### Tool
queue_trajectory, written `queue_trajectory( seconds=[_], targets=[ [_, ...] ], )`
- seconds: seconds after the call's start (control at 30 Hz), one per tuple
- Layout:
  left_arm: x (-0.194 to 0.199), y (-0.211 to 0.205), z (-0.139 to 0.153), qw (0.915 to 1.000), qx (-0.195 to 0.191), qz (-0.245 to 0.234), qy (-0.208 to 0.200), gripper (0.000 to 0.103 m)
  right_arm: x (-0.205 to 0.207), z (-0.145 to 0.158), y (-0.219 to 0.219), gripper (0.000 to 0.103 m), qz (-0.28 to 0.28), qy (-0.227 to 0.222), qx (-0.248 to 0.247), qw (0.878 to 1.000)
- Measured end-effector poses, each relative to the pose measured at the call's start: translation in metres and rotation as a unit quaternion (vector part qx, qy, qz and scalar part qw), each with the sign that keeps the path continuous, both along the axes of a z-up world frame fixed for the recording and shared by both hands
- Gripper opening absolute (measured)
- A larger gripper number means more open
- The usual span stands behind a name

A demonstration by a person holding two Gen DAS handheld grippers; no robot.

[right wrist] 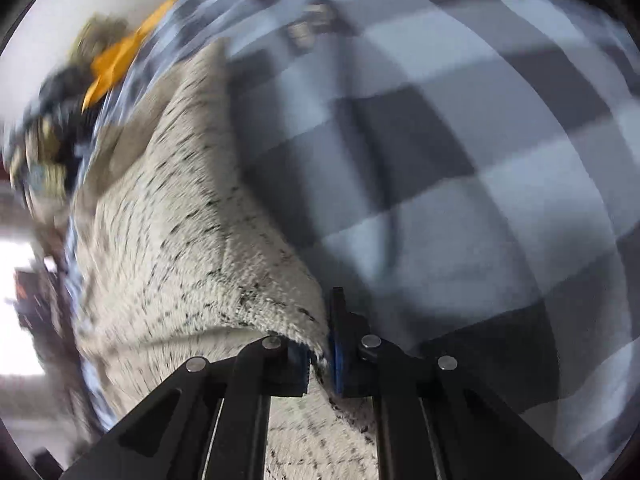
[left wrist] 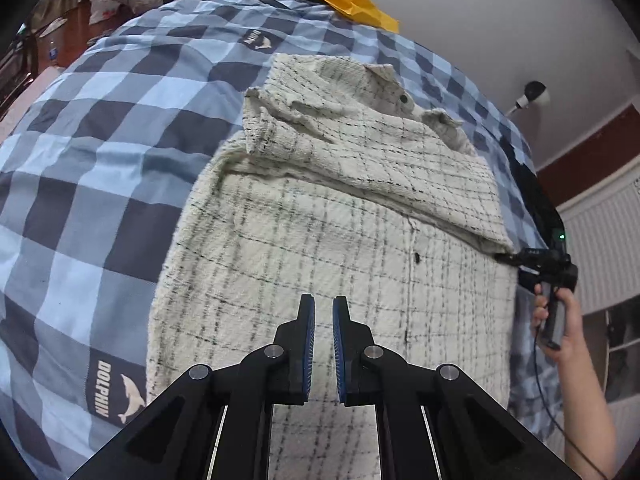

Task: Fold small clothes
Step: 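Grasp the shirt's side edge with the right gripper and fold it inward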

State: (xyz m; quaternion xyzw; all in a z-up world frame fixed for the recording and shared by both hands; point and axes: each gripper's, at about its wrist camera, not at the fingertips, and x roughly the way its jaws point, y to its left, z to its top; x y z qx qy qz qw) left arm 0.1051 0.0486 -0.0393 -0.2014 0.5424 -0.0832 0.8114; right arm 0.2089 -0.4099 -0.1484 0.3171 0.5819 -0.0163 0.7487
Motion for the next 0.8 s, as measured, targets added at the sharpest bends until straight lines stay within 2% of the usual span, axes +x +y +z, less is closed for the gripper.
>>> queue_trajectory(
  seconds=[0.2, 0.23, 0.3, 0.33, 0.37, 0.47, 0.6, 0.7, 0.73, 0.77, 0.8],
  targets=[
    [-0.002, -0.002, 0.002, 0.9999, 0.009, -0.006, -0.002, 0.008, -0.015, -0.019, -0.020, 0.009, -0.066, 0.000, 0.079, 0.995],
    [-0.002, -0.001, 0.002, 1.0000, 0.006, -0.005, -0.002, 0.008, -0.019, -0.021, -0.024, 0.015, -0.073, 0.002, 0.098, 0.993],
    [-0.002, 0.001, 0.005, 1.0000, 0.001, -0.001, -0.005, 0.008, -0.025, -0.014, -0.028, 0.024, -0.072, 0.013, 0.098, 0.993],
    [-0.002, 0.002, 0.007, 1.0000, 0.001, -0.001, -0.008, 0.008, -0.026, -0.008, -0.030, 0.030, -0.067, 0.015, 0.084, 0.994],
    [-0.002, 0.002, 0.007, 0.9999, 0.002, -0.002, -0.010, 0.008, -0.027, 0.005, -0.026, 0.035, -0.052, 0.012, 0.046, 0.998],
    [-0.001, -0.001, 0.009, 0.9999, 0.005, -0.007, -0.013, 0.008, -0.022, 0.036, -0.002, 0.038, 0.011, -0.002, -0.066, 0.998],
    [-0.001, -0.008, 0.007, 0.9997, 0.014, -0.017, -0.010, 0.008, -0.015, 0.073, 0.041, 0.038, 0.072, -0.042, -0.152, 0.985],
    [-0.001, -0.008, 0.006, 0.9995, 0.023, -0.016, -0.010, 0.008, -0.015, 0.101, 0.069, 0.038, 0.082, -0.089, -0.214, 0.969],
    [0.000, -0.008, 0.006, 0.9995, 0.024, -0.016, -0.010, 0.008, -0.013, 0.106, 0.073, 0.043, 0.081, -0.099, -0.231, 0.965],
    [0.000, -0.007, 0.005, 0.9995, 0.025, -0.015, -0.009, 0.008, -0.005, 0.106, 0.084, 0.056, 0.089, -0.100, -0.250, 0.959],
    [0.001, -0.007, 0.004, 0.9995, 0.027, -0.014, -0.008, 0.008, 0.003, 0.101, 0.089, 0.062, 0.100, -0.092, -0.262, 0.955]
  ],
)
